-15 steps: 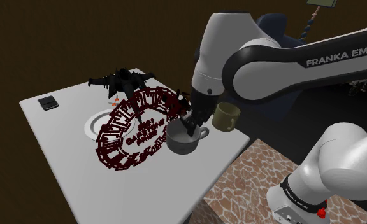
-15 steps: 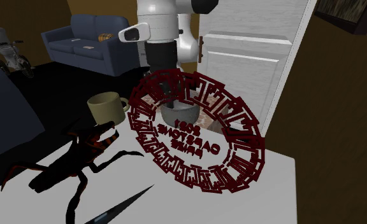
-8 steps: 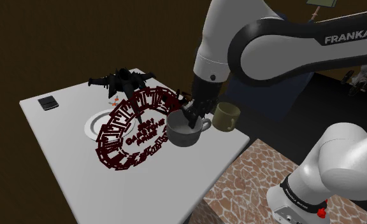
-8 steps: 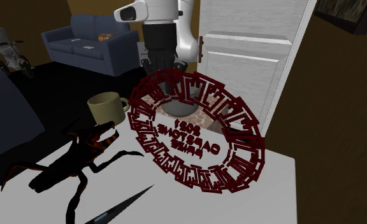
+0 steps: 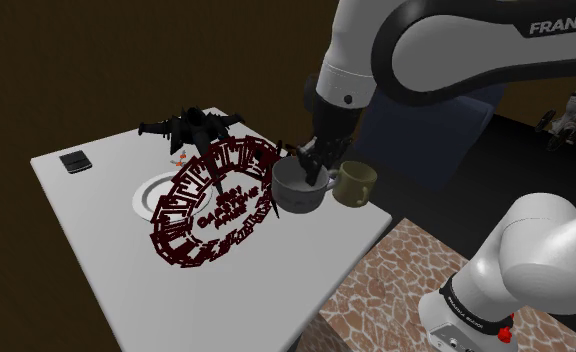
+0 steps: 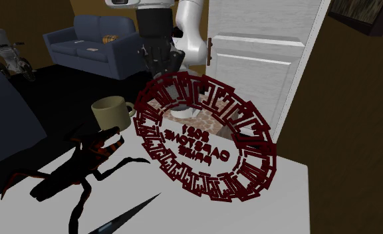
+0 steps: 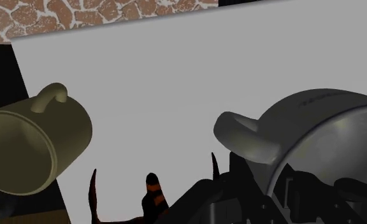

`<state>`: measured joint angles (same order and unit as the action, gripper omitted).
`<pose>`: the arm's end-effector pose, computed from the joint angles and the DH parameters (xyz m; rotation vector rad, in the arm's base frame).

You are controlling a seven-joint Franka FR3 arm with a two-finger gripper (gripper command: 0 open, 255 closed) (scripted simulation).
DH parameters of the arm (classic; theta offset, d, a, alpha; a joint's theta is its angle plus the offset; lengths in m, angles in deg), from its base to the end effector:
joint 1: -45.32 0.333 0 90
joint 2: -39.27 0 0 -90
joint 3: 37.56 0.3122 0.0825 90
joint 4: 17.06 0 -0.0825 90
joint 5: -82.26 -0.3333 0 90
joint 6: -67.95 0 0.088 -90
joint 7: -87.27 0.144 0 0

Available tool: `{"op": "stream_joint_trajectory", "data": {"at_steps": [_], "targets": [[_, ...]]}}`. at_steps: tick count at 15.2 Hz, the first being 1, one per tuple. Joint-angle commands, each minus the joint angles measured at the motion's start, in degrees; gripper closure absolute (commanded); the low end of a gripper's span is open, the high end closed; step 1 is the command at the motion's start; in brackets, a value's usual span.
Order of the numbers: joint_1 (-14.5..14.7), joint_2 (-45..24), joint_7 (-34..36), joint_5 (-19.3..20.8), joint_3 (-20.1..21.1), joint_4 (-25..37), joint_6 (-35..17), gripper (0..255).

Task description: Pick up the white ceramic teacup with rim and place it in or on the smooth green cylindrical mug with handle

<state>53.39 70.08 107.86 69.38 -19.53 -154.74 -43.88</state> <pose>0.3094 0.1862 0.4789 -3.0659 0.0265 -0.0695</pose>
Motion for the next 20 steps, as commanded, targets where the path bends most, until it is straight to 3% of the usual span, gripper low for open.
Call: {"op": "stream_joint_trajectory", "data": {"at_steps": [1, 10, 20], "targets": [[-0.75, 1.75, -2.8, 0.65, -2.38, -1.19, 0.94, 255], [-5.77, 5.26, -15.58, 5.73, -13.29, -3.98, 3.2, 255], [-11.39, 2.48, -28.73, 11.66, -24.38, -1.84, 3.51, 255]]}}
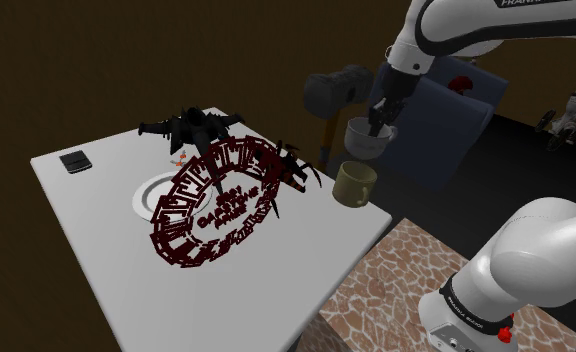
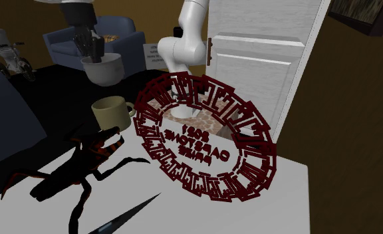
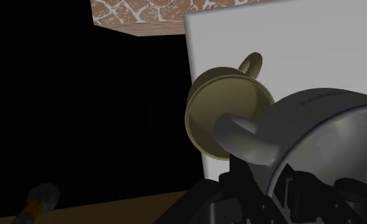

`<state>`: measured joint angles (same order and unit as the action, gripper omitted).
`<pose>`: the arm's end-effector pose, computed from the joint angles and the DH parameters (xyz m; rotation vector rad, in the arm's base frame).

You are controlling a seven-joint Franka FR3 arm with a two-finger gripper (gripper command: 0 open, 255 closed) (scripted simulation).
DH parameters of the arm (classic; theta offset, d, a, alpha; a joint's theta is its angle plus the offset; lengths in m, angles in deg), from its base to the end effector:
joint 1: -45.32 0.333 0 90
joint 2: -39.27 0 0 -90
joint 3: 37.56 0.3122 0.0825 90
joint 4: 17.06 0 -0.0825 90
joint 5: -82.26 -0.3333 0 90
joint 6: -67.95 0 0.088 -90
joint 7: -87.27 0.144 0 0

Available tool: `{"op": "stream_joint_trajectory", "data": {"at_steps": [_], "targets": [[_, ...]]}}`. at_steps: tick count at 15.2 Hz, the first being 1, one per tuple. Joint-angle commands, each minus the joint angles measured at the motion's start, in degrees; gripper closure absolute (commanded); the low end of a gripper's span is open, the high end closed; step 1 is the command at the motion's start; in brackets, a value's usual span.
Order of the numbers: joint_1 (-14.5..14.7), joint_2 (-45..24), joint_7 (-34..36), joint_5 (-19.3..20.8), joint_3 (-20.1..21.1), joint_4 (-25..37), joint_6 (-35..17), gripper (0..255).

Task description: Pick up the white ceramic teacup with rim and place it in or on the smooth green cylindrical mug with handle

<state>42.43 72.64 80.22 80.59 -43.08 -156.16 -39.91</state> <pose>0.3305 -0.0485 0.4868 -3.0650 0.0265 -0.0687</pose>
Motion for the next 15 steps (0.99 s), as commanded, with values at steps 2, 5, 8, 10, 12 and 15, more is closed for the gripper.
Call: {"op": "stream_joint_trajectory", "data": {"at_steps": [2, 5, 8, 10, 12, 15], "targets": [[-0.44, -0.25, -1.21, 0.45, -0.89, -1.82, -2.05, 255], [-0.45, -0.63, -1.38, 0.45, -1.0, -3.87, -4.47, 255], [-0.45, -1.15, -1.57, 0.43, -1.11, -5.82, -6.94, 255], [-0.45, -1.58, -1.7, 0.41, -1.19, -7.08, -8.61, 255], [-0.44, -2.07, -1.84, 0.38, -1.27, -8.29, -10.31, 255], [-0.42, -2.68, -2.0, 0.34, -1.37, -9.56, -12.19, 255]]}}
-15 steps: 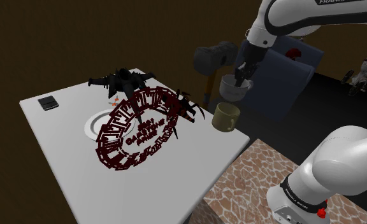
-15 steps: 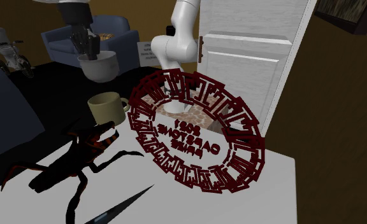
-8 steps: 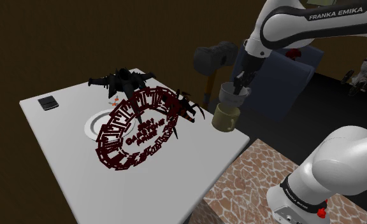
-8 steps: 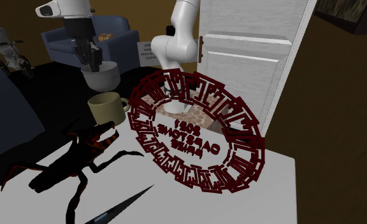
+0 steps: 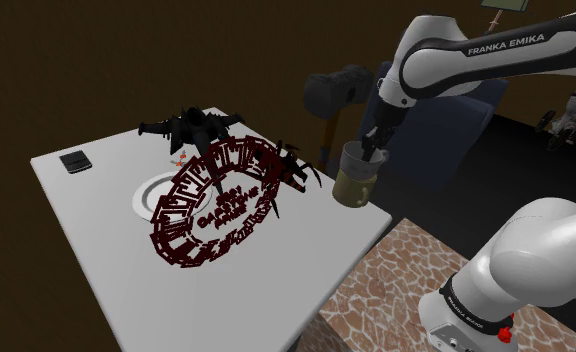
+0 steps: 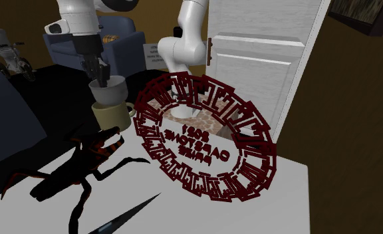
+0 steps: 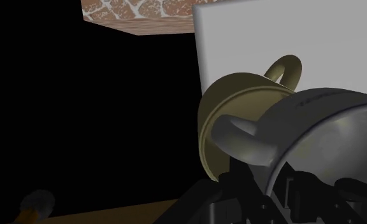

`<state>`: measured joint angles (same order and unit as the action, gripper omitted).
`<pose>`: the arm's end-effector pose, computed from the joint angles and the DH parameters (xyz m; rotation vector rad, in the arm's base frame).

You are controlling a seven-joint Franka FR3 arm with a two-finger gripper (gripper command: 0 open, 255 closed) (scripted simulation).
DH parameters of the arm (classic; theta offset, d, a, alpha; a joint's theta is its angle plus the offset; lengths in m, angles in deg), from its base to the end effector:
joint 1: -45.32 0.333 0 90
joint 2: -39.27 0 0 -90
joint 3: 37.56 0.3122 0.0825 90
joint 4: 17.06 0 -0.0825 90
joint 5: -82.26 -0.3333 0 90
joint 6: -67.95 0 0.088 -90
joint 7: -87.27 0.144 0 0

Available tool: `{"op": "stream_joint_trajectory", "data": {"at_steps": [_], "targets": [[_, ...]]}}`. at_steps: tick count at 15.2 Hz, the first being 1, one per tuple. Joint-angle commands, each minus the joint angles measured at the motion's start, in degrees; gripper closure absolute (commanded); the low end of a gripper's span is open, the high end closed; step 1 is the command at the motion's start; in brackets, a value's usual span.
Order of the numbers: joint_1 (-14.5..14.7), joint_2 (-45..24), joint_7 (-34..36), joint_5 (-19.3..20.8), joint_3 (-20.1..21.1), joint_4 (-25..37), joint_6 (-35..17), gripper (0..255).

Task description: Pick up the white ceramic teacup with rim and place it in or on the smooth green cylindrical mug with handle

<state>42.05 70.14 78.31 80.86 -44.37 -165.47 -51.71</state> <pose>0.3331 -0.0569 0.4206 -3.0647 0.0239 -0.0706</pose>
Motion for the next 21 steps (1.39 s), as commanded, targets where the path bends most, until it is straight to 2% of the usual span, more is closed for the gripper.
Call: {"op": "stream_joint_trajectory", "data": {"at_steps": [1, 7, 8, 13, 17, 21], "targets": [[-0.05, -0.2, -0.09, 0.06, -0.08, -0.25, -0.39, 255], [-0.07, -0.2, -0.1, 0.04, -0.06, -0.25, -0.39, 255], [-0.08, -0.2, -0.12, 0.05, -0.07, -0.22, -0.36, 0], [-0.07, -0.2, -0.1, 0.04, -0.06, -0.25, -0.39, 0], [-0.35, 2.21, 0.11, 0.36, 0.0, 5.4, 7.67, 0], [-0.35, 2.21, 0.11, 0.37, 0.0, 5.4, 7.67, 0]]}}
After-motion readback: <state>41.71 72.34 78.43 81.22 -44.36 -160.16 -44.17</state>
